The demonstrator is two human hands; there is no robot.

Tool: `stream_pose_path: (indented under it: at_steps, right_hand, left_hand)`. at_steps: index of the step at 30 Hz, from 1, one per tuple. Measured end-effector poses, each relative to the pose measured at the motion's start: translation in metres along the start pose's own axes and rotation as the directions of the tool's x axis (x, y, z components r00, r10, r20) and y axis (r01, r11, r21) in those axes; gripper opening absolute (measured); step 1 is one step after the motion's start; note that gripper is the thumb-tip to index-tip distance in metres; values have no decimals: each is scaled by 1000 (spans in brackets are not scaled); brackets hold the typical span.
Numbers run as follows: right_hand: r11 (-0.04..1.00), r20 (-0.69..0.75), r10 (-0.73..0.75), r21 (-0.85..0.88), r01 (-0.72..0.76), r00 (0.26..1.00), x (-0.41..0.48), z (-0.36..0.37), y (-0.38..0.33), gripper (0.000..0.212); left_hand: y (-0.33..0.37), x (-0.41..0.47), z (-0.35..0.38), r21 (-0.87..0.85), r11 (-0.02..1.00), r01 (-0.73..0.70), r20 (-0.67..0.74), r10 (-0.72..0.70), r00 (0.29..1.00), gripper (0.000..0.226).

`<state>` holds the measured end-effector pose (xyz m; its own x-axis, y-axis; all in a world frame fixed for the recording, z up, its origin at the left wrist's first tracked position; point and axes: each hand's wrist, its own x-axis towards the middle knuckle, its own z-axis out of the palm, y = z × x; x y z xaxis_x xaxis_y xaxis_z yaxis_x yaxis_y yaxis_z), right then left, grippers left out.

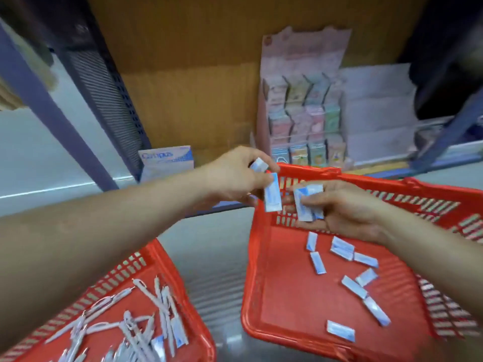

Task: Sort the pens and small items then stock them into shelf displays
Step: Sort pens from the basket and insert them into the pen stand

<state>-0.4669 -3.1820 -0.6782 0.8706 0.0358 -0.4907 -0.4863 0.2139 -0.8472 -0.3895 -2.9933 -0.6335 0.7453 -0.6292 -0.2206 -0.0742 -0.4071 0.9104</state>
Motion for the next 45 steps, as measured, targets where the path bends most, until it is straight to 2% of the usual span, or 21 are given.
stream_pose_path:
  at_steps: [3, 5, 7, 11, 14, 17, 20, 23, 25, 27, 31, 33, 36, 39, 43, 45]
  right_hand:
    - [994, -294, 112, 43, -104, 949, 10, -61, 61, 26]
    - [971, -398, 229, 27, -237, 889, 14, -94, 102, 24]
    - [950, -467, 294, 46, -309, 834, 16, -119, 133, 25]
    - [965, -570, 257, 109, -239, 780, 20, -136, 146, 26]
    - [969, -606, 137, -83, -234, 784, 27, -124, 127, 36]
    - [968, -505, -28, -228, -102, 863, 28, -92, 90, 29]
    - [956, -242, -160, -281, 89, 957, 21, -44, 42, 18]
    - [922, 63, -215, -316, 224, 975, 15, 15, -4, 16]
    - [848, 255, -168, -454, 272, 952, 16, 55, -19, 16]
    - [735, 401, -59, -603, 312, 914, 18, 99, -23, 15]
    - [559, 529, 92, -728, 396, 843, 28, 186, -5, 18]
    - [461, 549, 157, -776, 431, 821, 34, 222, 14, 19]
    - [212, 528, 297, -849, 484, 796, 40, 262, 49, 33]
    - [-15, 432, 367, -883, 470, 824, 49, 287, 94, 41]
    - [-152, 256, 419, -926, 345, 871, 65, 296, 152, 39]
    - [-156, 172, 446, -951, 266, 878, 68, 293, 170, 38]
  left_hand:
    - [-20, 37, 72, 137, 990, 31, 74, -41, 996, 17]
    - [-45, 55, 118, 292, 953, 82, 97, -115, 989, 19]
    - [-74, 65, 155, 439, 889, 131, 114, -199, 973, 26]
    - [-99, 69, 190, 415, 878, 239, 121, -314, 942, 51]
    - [-81, 70, 173, 431, 880, 202, 89, -264, 960, 54]
    - [-44, 57, 124, 337, 936, 104, 55, -130, 990, 36]
    - [-14, 29, 63, 268, 962, 55, -12, -54, 998, 30]
    - [-5, -10, -1, 250, 964, 96, -39, -89, 995, 42]
    - [-14, -41, -40, 275, 951, 142, -72, -127, 989, 46]
    - [-38, -75, -71, 288, 935, 205, -125, -176, 976, 46]
    - [-120, -136, -106, 329, 891, 313, -214, -252, 944, 37]
    - [-173, -161, -107, 460, 826, 326, -212, -254, 944, 25]
    - [-248, -195, -90, 730, 621, 286, -115, -301, 947, 25]
    - [-302, -215, -64, 839, 528, 135, -9, -233, 972, 34]
    - [-340, -219, -32, 892, 451, -15, 64, -95, 993, 53]
    - [-345, -221, -23, 905, 415, -92, 151, -110, 982, 56]
